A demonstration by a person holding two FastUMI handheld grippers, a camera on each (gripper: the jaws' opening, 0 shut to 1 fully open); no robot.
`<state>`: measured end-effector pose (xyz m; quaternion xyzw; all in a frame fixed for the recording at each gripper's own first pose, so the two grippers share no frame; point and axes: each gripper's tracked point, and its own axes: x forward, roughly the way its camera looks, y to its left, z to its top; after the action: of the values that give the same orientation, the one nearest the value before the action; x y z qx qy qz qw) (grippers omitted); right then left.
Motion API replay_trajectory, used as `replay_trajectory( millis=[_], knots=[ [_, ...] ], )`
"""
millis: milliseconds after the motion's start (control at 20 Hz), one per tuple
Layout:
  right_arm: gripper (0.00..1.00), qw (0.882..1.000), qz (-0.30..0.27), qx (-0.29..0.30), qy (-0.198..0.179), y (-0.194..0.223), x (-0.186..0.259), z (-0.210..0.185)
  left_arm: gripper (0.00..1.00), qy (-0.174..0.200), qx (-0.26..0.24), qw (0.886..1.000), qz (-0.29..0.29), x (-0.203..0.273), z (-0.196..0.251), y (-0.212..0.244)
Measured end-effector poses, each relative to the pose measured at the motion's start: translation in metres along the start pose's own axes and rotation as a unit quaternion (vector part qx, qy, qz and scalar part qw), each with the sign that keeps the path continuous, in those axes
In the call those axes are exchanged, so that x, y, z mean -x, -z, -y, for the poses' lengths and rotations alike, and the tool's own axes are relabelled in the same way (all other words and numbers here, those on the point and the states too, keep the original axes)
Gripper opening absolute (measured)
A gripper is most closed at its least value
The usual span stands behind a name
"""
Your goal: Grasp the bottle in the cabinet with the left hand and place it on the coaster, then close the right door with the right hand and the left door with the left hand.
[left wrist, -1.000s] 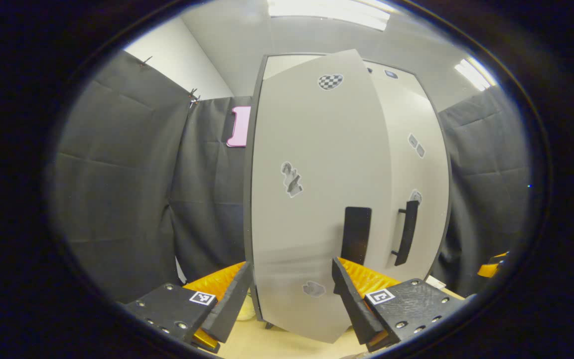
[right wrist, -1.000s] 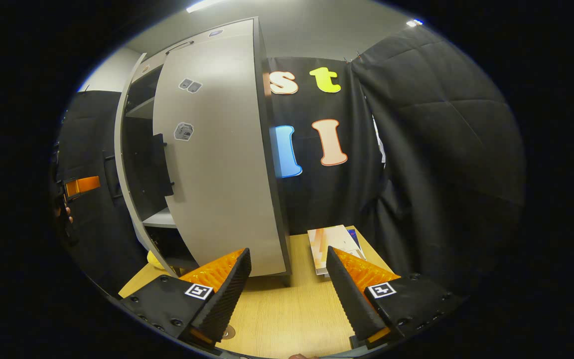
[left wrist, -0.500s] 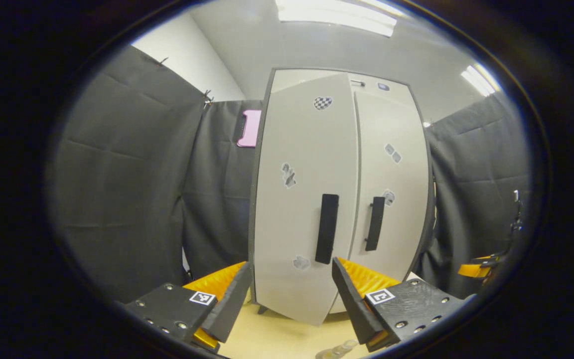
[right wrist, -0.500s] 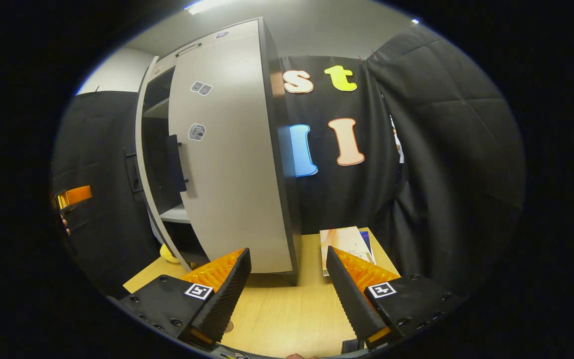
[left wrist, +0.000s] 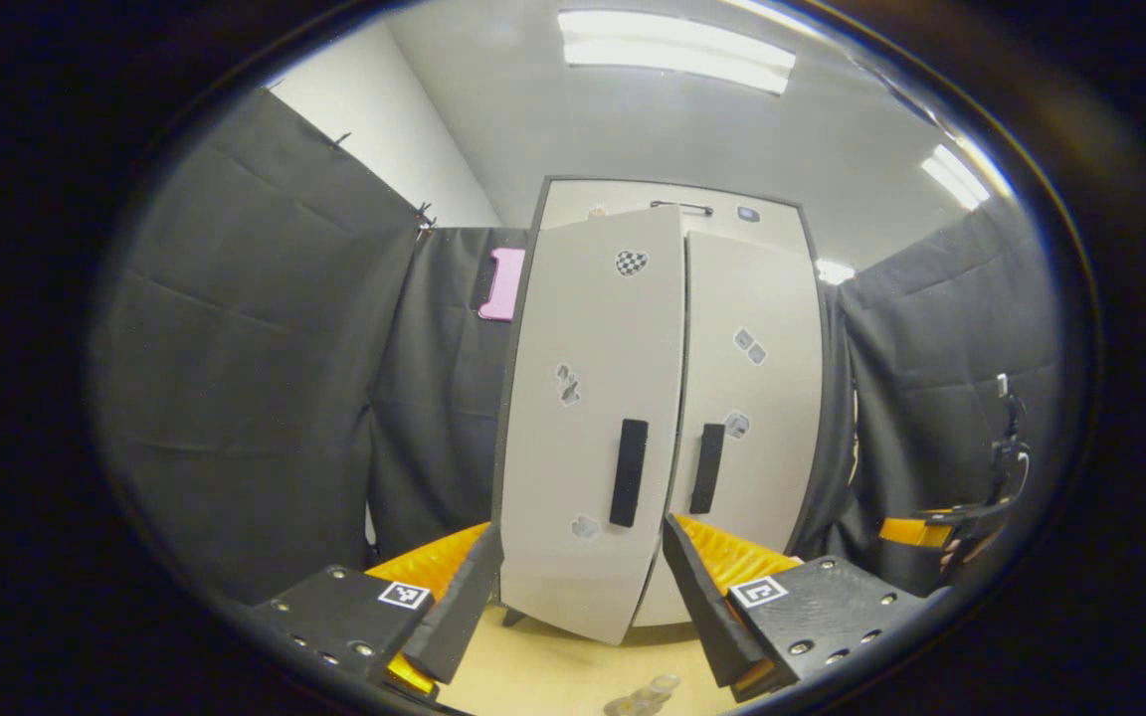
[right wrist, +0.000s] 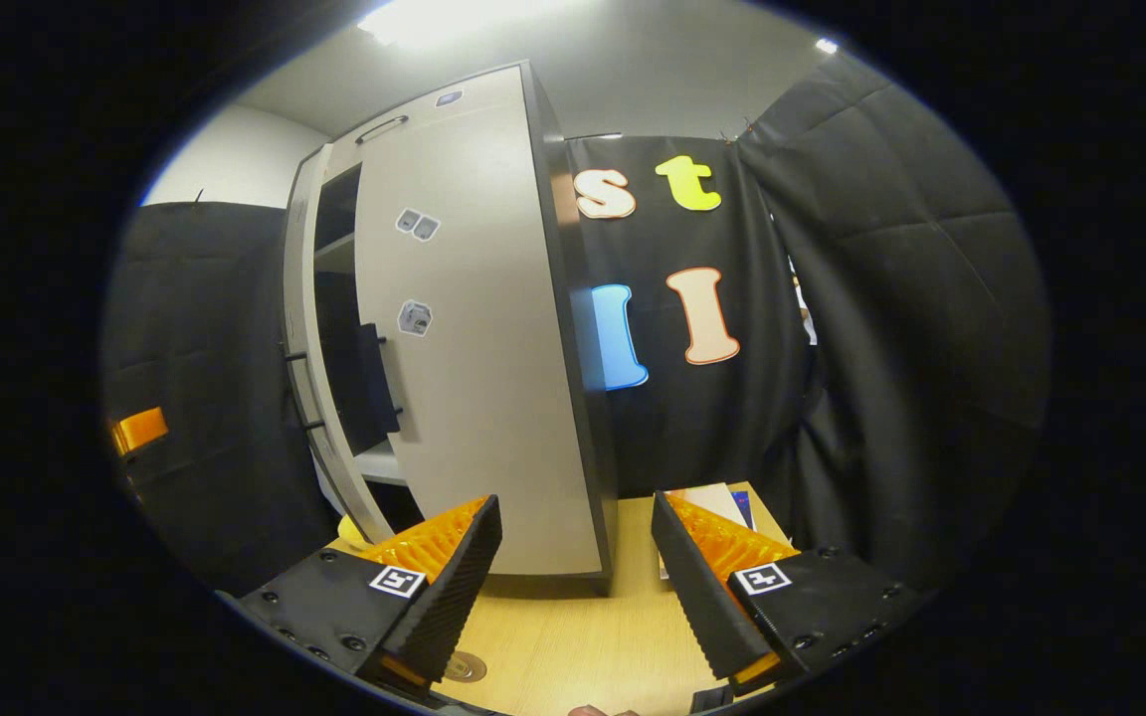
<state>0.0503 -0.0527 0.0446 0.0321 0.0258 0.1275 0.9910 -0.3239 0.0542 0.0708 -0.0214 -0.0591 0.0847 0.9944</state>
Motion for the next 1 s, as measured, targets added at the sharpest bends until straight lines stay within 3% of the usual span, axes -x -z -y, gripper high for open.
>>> replay_trajectory(
  millis=[150, 200, 300, 350, 450, 500, 800, 950, 1000],
  knots=[
    [0.96, 1.000, -0.004, 0.012, 0.016, 0.002, -0.008, 0.000, 0.99, 0.002, -0.006, 1.000, -0.014, 0.003, -0.007, 0.009],
    [0.97, 1.000, -0.009, 0.011, 0.021, 0.004, -0.011, -0.001, 0.93, 0.004, 0.002, 1.000, -0.016, 0.002, -0.008, 0.014],
    [0.92, 1.000, -0.013, 0.004, 0.022, 0.005, -0.011, -0.010, 0.93, 0.010, 0.011, 1.000, -0.024, -0.001, -0.010, 0.026],
    [0.97, 1.000, -0.012, 0.003, 0.023, 0.005, -0.010, -0.015, 0.93, 0.015, 0.014, 0.999, -0.028, -0.002, -0.011, 0.030],
    [0.98, 1.000, -0.006, 0.010, 0.026, 0.004, -0.011, -0.024, 0.94, 0.024, 0.015, 0.999, -0.030, -0.007, -0.014, 0.035],
    [0.97, 1.000, -0.006, 0.016, 0.025, 0.006, -0.010, -0.029, 0.99, 0.025, 0.015, 0.999, -0.033, -0.010, -0.017, 0.038],
    [0.98, 0.999, 0.005, 0.042, 0.023, 0.007, -0.006, -0.050, 0.99, 0.029, 0.009, 0.999, -0.024, -0.015, -0.043, 0.038],
    [0.97, 0.999, 0.009, 0.036, 0.036, 0.012, -0.003, -0.049, 0.99, 0.035, 0.041, 0.998, -0.021, -0.028, -0.055, 0.040],
    [0.97, 0.999, 0.007, 0.033, 0.039, 0.014, -0.002, -0.049, 0.87, 0.033, 0.056, 0.998, -0.017, -0.033, -0.061, 0.040]
  ],
)
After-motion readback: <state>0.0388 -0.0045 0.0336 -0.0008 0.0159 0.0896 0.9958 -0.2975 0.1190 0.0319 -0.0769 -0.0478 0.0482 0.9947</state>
